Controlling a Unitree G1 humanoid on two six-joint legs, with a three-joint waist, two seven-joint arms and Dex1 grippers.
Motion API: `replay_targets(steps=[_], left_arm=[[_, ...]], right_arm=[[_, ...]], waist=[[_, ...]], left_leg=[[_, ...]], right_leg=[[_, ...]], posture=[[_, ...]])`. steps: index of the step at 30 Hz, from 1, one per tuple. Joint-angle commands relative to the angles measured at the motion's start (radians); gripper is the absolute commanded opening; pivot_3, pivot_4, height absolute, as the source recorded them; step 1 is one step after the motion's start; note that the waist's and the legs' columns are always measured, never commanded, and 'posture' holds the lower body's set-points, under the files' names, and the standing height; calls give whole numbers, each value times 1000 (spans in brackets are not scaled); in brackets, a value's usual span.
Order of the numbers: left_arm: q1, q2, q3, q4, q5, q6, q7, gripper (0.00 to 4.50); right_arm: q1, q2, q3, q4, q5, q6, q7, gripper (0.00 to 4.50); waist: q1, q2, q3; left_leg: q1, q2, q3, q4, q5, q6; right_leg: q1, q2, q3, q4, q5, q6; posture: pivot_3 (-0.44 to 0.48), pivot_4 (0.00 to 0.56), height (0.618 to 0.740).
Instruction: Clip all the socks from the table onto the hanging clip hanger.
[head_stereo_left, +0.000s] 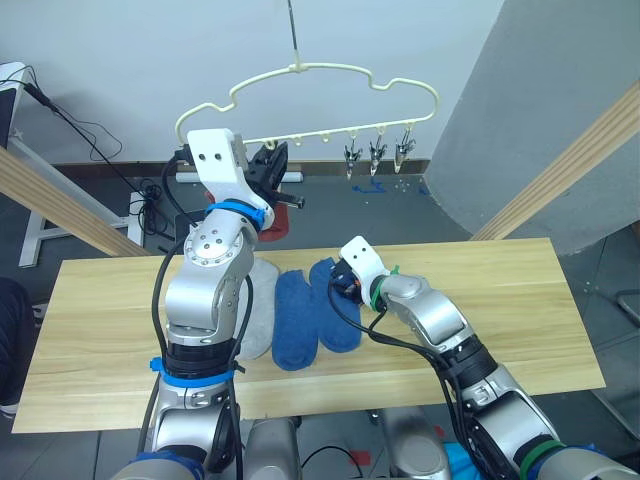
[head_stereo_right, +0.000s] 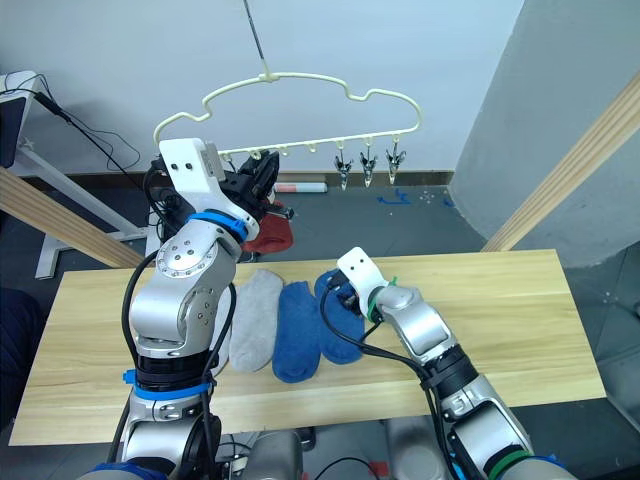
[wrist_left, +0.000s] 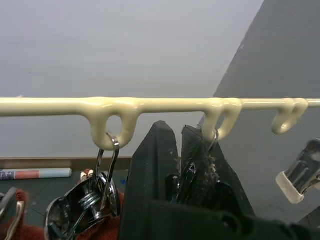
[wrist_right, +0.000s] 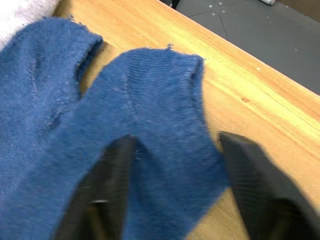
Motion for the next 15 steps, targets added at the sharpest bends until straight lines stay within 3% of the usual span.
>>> replay_targets(steps=[1,4,15], left_arm=[[3,-1,-3,-40,6,-3,6,193],[2,-1,-3,-39,6,-3,5,193],[-11,-10,18,-34,-19,17,7,193]], right_arm=[[22,0,5,-14,-10,11,6,1057],[23,0,3,-14,-12,11,5,39],[31,-29,9,-50,-25,-34,26,39]], waist=[[0,0,0],[0,0,0],[2,0,0]], left_leg=[[0,0,0,0,0,0],[0,0,0,0,0,0],[0,0,0,0,0,0]], right_leg=[[0,0,0,0,0,0],[0,0,0,0,0,0],[0,0,0,0,0,0]], posture=[[-258,402,740],[-258,402,740],[-259,403,740]])
